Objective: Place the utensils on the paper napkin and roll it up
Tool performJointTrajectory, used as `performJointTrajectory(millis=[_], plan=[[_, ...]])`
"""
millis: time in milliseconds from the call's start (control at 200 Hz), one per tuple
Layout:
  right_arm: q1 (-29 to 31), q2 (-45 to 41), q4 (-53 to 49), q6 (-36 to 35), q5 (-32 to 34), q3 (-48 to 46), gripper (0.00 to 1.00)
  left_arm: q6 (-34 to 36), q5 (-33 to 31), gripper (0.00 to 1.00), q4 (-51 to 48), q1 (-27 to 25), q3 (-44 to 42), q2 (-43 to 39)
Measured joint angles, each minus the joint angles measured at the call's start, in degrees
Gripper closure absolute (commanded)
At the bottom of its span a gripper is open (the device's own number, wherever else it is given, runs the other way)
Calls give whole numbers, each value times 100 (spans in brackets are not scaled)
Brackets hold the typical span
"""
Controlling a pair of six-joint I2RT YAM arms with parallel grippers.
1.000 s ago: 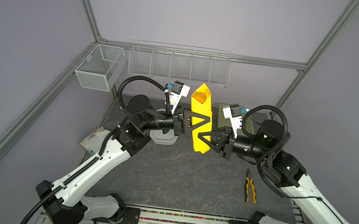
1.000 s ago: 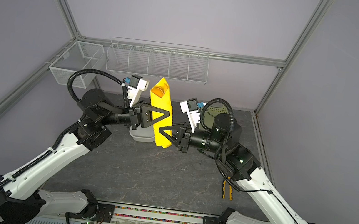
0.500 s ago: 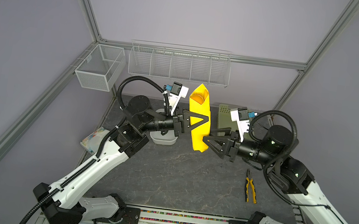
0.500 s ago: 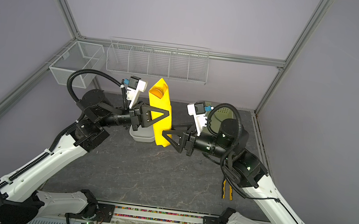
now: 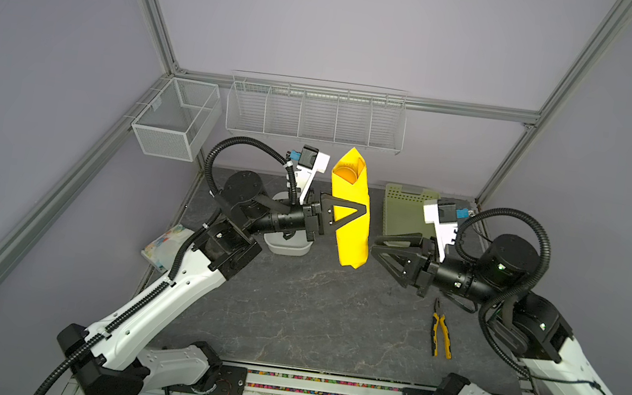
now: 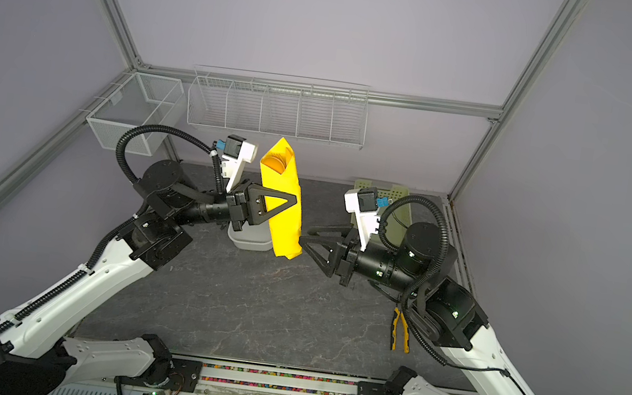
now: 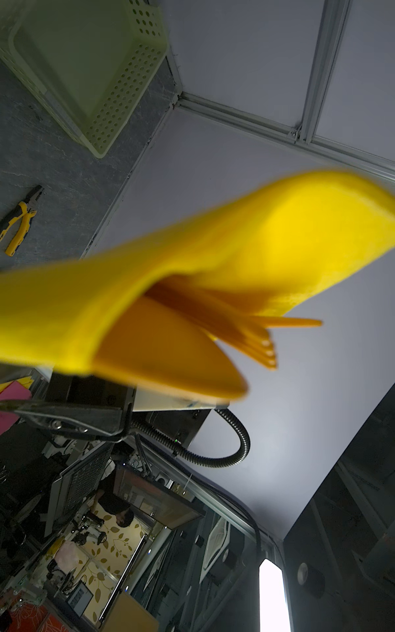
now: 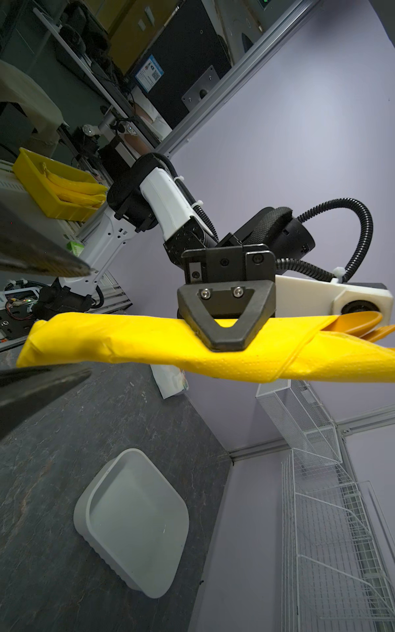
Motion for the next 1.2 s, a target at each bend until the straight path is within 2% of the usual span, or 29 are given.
performJointTrajectory(millis=[235, 915, 1200], plan=[[0, 348, 31, 31, -212, -2, 58, -186, 46, 94, 249, 0, -61, 15], [0, 225, 188, 2, -284, -42, 70, -181, 42, 94, 262, 0, -61, 50], [-2, 236, 181, -2, -236, -42, 82, -190, 46, 94, 264, 0, -61, 57]])
